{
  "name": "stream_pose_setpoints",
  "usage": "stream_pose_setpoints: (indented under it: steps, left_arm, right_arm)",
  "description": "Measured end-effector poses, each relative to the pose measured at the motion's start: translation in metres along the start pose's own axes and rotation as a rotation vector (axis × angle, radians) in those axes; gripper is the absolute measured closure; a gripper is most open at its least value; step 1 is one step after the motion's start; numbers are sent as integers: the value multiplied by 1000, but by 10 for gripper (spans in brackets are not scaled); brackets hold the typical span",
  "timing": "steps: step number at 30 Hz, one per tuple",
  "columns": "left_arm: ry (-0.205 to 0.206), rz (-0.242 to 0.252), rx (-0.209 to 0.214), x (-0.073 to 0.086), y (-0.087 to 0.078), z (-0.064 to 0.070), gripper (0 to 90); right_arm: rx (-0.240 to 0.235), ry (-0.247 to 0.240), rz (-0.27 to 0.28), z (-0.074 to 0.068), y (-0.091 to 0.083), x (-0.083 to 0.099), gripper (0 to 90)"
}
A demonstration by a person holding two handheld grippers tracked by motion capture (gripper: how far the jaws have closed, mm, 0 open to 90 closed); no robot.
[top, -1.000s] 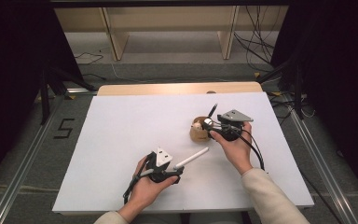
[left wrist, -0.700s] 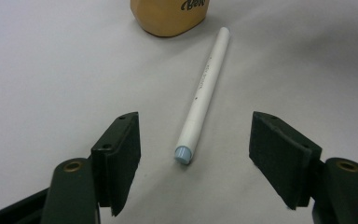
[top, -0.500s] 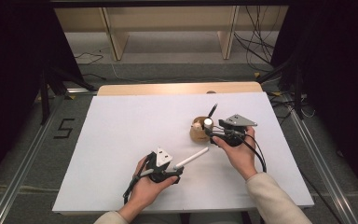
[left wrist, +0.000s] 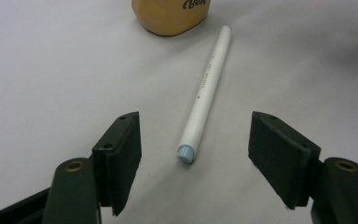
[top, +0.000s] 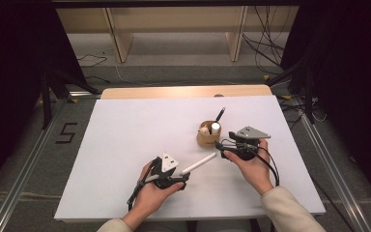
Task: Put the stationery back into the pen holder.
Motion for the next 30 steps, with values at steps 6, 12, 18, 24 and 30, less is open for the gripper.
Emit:
stream_pose_setpoints:
  steps: [6,12,18,24,30]
  left_arm:
    - [11,-8,11,-1,1,1,347]
    - [53,-44,25,-10,3,-1,361]
    - [130,-119,92,-21,16,0,389]
    - [162,-172,117,-34,31,-2,433]
    - [175,-218,155,-45,45,-4,468]
  right_arm:
    - [-10,-8,-16,-1,-5,5,314]
    - [-5,-6,-30,1,-10,11,314]
    - [5,0,-40,4,-14,15,315]
    - [12,6,-46,9,-16,16,316]
    - [15,11,-50,11,-17,17,316]
Point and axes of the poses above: each handheld gripper's, and its own axes: y roughly forward along the jaws, x roughly out of its underside, z roughly to its right, the point moved 2 cm from there along y, roughly forward along the jaws, and after that the axes turned 15 degrees about y, right-handed, at the moved point
